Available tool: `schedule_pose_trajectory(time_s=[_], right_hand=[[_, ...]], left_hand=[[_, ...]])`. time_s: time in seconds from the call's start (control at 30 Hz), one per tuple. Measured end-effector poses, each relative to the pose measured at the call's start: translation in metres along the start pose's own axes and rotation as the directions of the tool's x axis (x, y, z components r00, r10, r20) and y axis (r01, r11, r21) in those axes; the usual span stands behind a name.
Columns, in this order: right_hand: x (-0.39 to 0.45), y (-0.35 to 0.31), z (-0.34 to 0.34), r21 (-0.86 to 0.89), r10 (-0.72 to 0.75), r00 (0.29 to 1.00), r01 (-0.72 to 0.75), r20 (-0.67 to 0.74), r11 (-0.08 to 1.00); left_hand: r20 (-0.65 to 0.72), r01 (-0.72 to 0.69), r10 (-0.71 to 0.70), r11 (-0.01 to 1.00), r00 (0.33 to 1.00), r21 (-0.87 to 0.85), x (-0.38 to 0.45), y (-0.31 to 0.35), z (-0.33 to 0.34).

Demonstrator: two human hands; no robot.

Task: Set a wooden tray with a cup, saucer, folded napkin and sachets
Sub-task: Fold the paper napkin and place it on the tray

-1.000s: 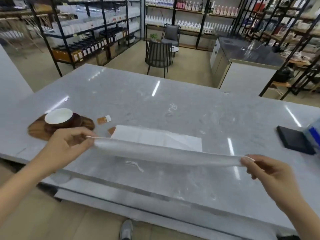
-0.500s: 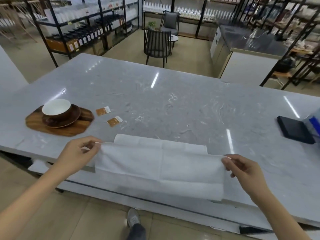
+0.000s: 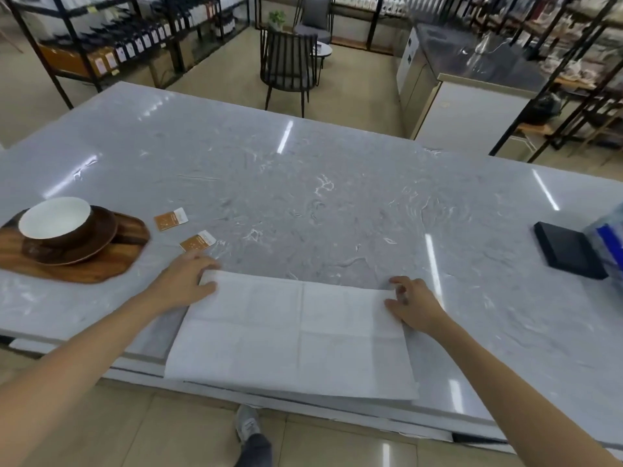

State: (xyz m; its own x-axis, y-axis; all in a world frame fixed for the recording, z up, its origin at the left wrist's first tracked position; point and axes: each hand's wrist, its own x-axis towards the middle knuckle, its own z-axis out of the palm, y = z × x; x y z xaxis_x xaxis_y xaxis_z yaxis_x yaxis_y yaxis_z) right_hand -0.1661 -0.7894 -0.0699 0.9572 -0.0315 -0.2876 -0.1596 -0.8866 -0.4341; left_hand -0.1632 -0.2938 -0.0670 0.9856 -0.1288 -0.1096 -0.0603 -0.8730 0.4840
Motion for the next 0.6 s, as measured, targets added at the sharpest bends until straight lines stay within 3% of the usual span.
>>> schedule_pose_trajectory(time_s=[0.13,0.37,0.5,0.6], right_hand=[[0.014,0.002,-0.009,-0.102,-0.074,0.993,0.083,0.089,0.991],[0.037,-0.005,-0.025,-0.055,-0.046,0.959,0.064,0.28,0.996],[0.043,-0.004,-0.025,-0.077,-0.061,0.951,0.088,0.302,0.993],[0.037,-0.003,-0.028,0.018,-0.094,0.965,0.092,0.244,0.996]], left_hand=[[0.145,-0.116,0.117,0.993,0.982,-0.019,0.023,-0.001,-0.011],[0.399,-0.07,0.079,0.997,0.914,-0.036,0.051,-0.003,-0.022],[0.384,-0.113,0.12,0.993,0.915,-0.042,0.049,-0.003,-0.025],[0.321,-0.14,0.148,0.989,0.936,-0.049,0.043,-0.007,-0.029]])
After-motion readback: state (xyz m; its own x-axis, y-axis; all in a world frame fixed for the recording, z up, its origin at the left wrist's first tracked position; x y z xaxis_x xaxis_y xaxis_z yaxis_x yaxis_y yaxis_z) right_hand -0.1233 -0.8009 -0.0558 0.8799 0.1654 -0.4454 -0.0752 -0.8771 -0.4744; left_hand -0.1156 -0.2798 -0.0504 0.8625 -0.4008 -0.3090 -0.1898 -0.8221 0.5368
